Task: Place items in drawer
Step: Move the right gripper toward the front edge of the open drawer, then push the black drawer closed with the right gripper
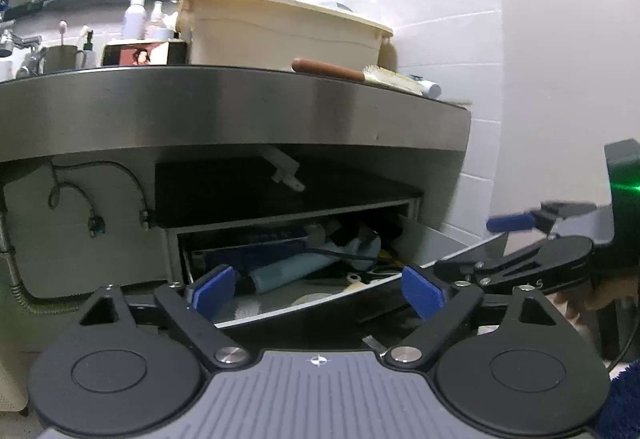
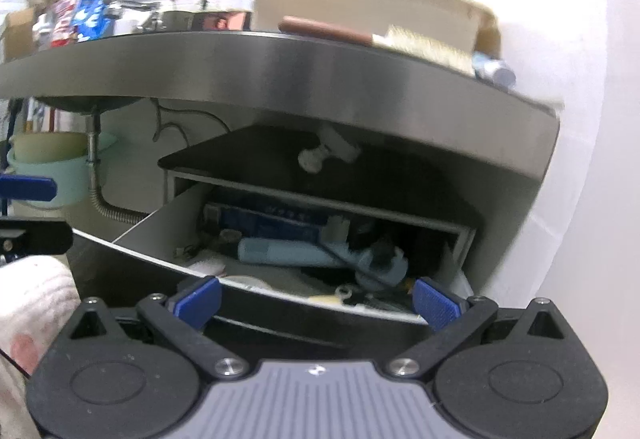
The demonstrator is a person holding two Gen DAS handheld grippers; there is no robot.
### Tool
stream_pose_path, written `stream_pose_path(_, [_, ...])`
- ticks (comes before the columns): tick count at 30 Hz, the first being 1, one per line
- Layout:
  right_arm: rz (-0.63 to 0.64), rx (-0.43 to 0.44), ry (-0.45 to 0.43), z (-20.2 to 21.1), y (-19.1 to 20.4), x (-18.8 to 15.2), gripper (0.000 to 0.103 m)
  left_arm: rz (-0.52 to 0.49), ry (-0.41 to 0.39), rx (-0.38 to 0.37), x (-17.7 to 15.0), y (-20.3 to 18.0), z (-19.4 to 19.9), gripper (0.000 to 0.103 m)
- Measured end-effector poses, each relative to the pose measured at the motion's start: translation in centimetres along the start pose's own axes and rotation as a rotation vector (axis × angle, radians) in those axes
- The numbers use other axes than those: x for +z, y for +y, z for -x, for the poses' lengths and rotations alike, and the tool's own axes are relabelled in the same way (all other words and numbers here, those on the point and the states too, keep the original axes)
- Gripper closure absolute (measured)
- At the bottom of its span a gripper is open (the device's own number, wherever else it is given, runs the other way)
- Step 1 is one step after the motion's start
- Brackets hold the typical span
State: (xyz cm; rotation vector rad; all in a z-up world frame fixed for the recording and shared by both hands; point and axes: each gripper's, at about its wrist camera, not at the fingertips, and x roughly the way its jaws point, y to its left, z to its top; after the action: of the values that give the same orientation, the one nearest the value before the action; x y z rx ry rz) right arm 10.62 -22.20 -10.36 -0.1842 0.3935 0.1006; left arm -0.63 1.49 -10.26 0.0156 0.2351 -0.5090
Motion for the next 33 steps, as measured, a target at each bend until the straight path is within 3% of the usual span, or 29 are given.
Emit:
stream_pose_path(9, [-0.010, -0.013, 0.064, -1.3, 1.0, -0.5, 0.002, -0.056, -0.089, 0.024, -0.2, -1.0, 2.1, 0.001])
stream_pose_path(17, [-0.061, 0.009, 0.145, -2.9, 1.2, -0.9, 0.012, 0.046, -0.066, 0.063, 0.0, 0.7, 1.9, 0.001])
stream_pose_path(33, [-0.158, 0.005, 0.294, -7.1, 1.8, -2.1, 0.012, 0.040, -0.098, 0.001, 0.1, 0.7, 2.4, 0.001])
